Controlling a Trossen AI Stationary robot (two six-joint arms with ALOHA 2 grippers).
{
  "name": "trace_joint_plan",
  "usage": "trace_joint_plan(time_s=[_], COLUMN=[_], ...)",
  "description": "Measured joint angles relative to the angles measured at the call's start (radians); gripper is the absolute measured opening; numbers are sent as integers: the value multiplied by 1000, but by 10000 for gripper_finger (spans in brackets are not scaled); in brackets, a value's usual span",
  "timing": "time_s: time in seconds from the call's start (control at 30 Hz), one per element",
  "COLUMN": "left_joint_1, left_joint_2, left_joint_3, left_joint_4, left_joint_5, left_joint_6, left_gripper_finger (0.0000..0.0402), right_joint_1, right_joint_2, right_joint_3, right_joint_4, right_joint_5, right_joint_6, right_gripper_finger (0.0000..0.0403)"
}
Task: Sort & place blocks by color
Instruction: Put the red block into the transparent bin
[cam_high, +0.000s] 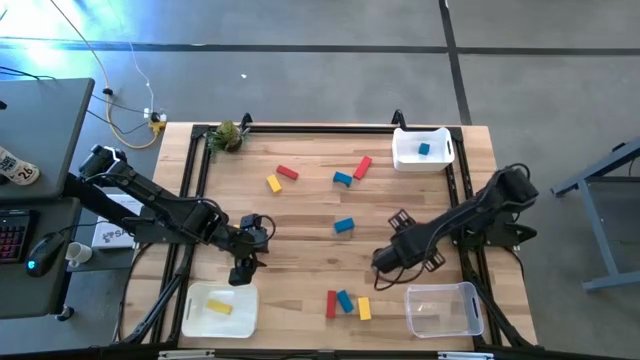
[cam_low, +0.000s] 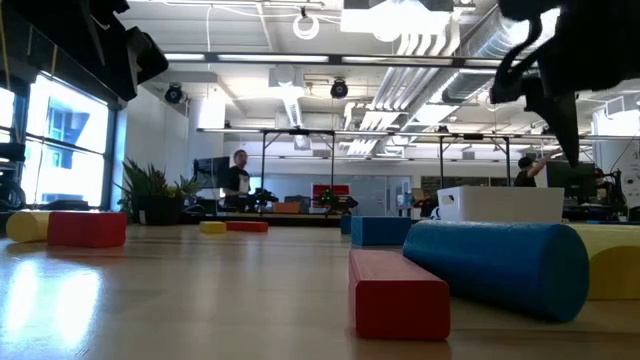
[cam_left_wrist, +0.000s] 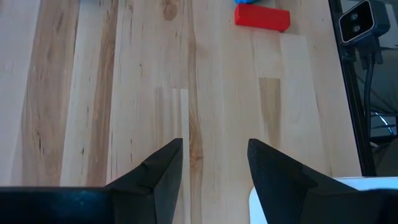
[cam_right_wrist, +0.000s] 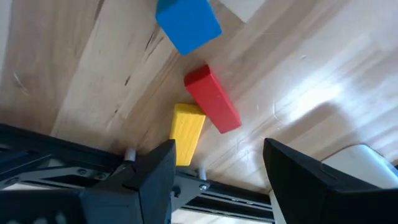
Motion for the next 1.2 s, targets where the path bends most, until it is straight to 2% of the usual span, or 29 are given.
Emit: trace_joint_plan(time_s=[0.17, 0.43, 0.6, 0.8, 1.2], left_joint_1=[0, 0, 0, 0, 0], left_joint_2=[0, 0, 0, 0, 0], left_joint_3=[0, 0, 0, 0, 0], left_joint_4=[0, 0, 0, -1, -1], left_joint_5=[0, 0, 0, 0, 0], left_joint_6=[18, 26, 26, 27, 22], left_gripper_finger=[168, 168, 168, 168, 168], right_joint_1=[-1, -29, -68, -92, -99], right_joint_2=[50, 49, 20, 18, 18], right_joint_3=[0, -1, -108, -187, -197], right_joint_4=[2, 10, 81, 124, 245], right_joint_5=[20, 25, -28, -22, 14], right_joint_6=[41, 43, 53, 113, 7], right_gripper_finger=[229, 229, 229, 229, 229])
